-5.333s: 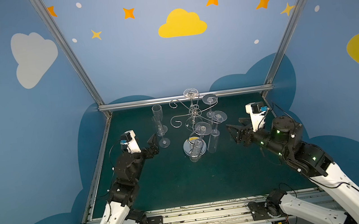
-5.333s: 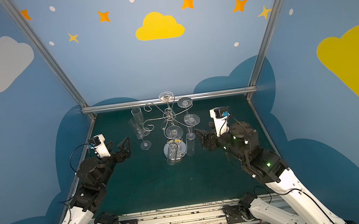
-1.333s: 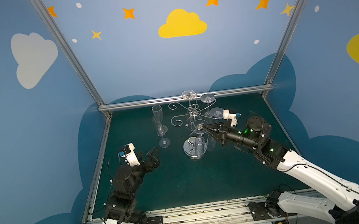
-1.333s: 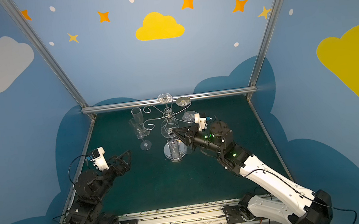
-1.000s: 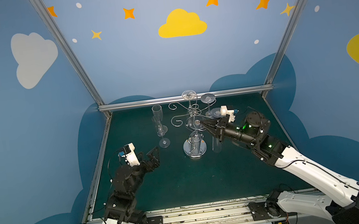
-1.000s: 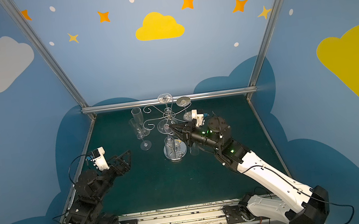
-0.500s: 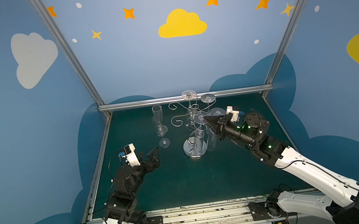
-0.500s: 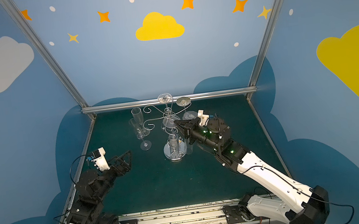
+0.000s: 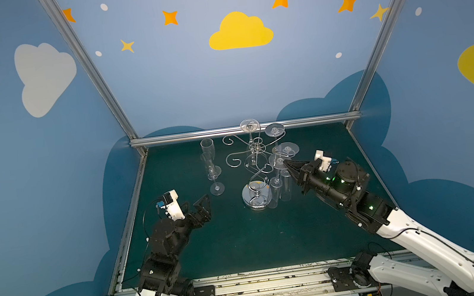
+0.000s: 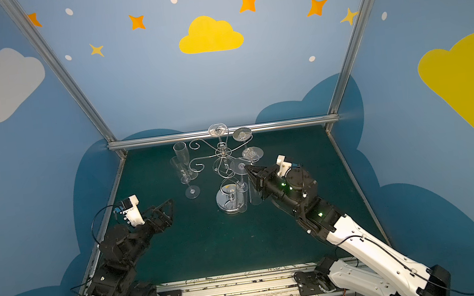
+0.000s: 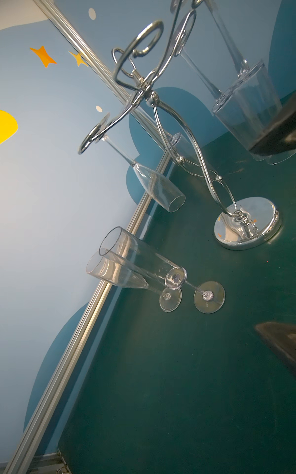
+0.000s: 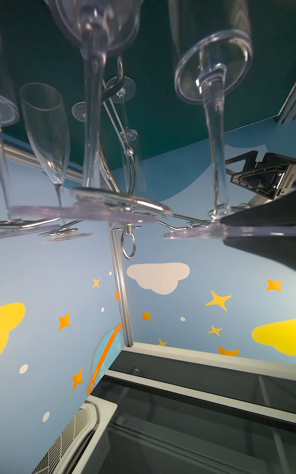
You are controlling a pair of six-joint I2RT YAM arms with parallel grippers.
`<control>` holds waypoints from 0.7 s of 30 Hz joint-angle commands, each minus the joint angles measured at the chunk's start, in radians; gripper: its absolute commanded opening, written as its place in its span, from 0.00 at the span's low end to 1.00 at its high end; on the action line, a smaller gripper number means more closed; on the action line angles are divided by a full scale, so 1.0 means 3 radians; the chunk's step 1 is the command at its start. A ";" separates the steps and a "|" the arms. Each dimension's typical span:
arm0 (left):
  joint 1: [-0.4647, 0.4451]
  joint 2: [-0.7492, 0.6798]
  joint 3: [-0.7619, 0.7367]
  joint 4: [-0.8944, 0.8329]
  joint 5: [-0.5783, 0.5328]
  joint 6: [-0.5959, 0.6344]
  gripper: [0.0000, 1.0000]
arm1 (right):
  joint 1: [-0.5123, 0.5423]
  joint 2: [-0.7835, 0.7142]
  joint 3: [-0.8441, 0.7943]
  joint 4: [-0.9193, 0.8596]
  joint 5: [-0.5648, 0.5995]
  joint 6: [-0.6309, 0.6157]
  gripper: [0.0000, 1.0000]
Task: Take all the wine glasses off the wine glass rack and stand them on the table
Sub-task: 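Close the right gripper on the hanging flute's foot, then lift the flute off the rack with the right gripper and pull back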
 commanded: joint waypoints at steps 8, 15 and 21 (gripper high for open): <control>0.0010 -0.0097 0.0105 -0.0113 -0.0145 0.0023 0.99 | -0.0018 -0.0919 -0.0218 -0.1072 0.0607 -0.0270 0.00; 0.0010 0.0036 0.0458 -0.0461 -0.0203 0.0015 0.99 | -0.0044 -0.1261 0.0167 -0.1883 0.1247 -0.1549 0.00; 0.0010 0.0216 0.0823 -0.0622 -0.0053 0.0014 0.99 | -0.0044 -0.1159 0.0553 -0.1798 0.1745 -0.3413 0.00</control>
